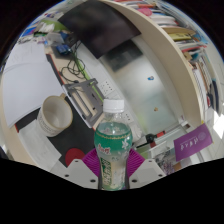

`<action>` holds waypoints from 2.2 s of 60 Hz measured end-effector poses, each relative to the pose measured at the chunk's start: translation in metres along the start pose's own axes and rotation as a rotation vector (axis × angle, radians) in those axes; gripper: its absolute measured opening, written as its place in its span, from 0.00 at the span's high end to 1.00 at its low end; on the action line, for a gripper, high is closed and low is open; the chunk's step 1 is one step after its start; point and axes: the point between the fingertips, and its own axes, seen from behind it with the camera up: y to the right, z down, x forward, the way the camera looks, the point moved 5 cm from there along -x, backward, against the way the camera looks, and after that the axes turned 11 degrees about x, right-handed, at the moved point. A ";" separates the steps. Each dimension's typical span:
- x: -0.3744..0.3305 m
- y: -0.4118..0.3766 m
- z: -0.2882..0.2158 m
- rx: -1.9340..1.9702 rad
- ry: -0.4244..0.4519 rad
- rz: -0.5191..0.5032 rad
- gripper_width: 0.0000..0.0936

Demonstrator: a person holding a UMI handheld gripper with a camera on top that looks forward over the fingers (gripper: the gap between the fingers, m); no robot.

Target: Pour water

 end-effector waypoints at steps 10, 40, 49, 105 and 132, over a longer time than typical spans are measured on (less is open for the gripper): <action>0.019 -0.008 -0.010 -0.408 -0.066 -0.009 0.68; 0.035 -0.029 -0.026 -1.018 -0.119 0.027 0.68; 0.034 -0.025 -0.028 -1.055 -0.146 0.055 0.68; 0.031 0.011 0.001 0.983 0.146 -0.242 0.68; 0.045 -0.032 0.014 0.953 0.253 -0.301 0.64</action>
